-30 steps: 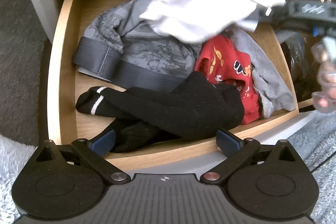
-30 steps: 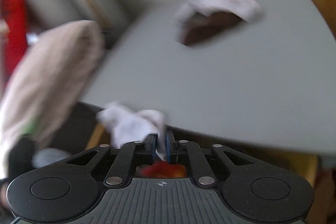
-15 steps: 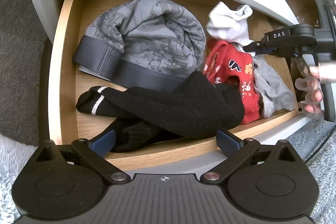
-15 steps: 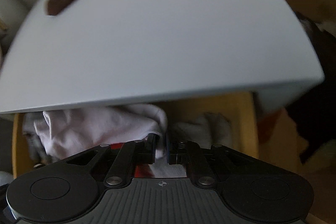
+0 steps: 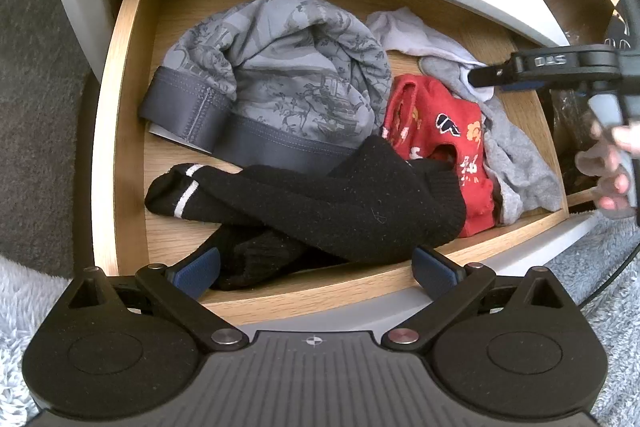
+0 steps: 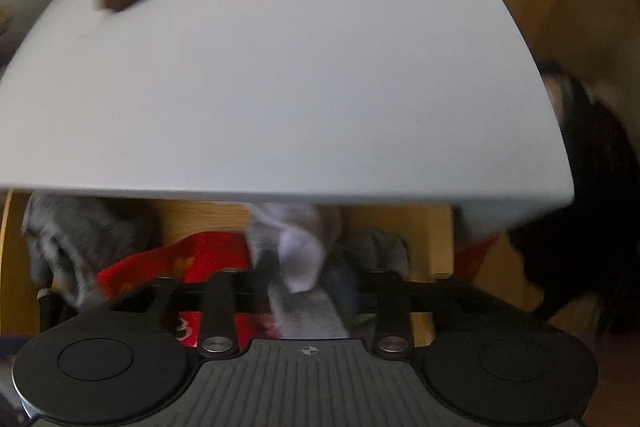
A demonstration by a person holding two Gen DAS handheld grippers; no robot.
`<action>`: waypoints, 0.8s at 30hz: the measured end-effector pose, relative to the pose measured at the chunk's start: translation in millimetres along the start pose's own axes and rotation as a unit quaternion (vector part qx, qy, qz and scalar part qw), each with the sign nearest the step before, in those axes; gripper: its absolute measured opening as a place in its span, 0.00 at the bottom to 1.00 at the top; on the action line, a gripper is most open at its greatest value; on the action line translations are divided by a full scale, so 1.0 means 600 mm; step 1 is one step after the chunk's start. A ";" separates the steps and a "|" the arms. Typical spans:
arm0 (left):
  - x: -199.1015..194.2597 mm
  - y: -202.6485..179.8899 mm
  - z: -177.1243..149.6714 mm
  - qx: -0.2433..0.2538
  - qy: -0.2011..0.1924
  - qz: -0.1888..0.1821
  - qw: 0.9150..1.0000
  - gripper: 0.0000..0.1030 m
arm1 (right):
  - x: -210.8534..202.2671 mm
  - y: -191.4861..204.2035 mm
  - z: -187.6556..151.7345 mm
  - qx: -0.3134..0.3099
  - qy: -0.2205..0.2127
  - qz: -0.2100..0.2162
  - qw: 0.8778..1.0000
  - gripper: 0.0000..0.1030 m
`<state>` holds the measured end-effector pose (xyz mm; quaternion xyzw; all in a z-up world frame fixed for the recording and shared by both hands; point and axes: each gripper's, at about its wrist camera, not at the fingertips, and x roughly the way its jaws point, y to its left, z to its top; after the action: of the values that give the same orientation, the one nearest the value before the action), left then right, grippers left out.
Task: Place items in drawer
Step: 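Return the right gripper to the white-and-brown sock pair and grasp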
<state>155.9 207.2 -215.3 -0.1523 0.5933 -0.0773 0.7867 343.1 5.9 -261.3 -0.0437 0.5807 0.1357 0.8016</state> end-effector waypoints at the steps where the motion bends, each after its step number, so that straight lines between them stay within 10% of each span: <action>1: 0.000 0.000 0.000 0.000 0.000 0.000 1.000 1.00 | -0.010 0.015 0.003 -0.024 -0.008 0.000 1.000 0.66; 13: 0.002 0.000 0.000 0.002 0.000 0.001 1.000 1.00 | -0.121 0.036 0.051 -0.043 -0.128 0.300 0.944 0.70; 19: 0.003 -0.001 0.001 0.007 0.000 0.002 1.000 1.00 | -0.115 -0.018 0.117 0.031 -0.202 0.299 0.932 0.70; 24: 0.003 -0.003 0.002 0.012 0.000 0.003 1.000 1.00 | -0.077 -0.055 0.157 0.077 -0.255 0.214 0.940 0.67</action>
<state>157.9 205.1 -215.9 -0.1412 0.5925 -0.0822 0.7888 425.3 -12.2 -190.5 0.1799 0.3610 0.2657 0.8756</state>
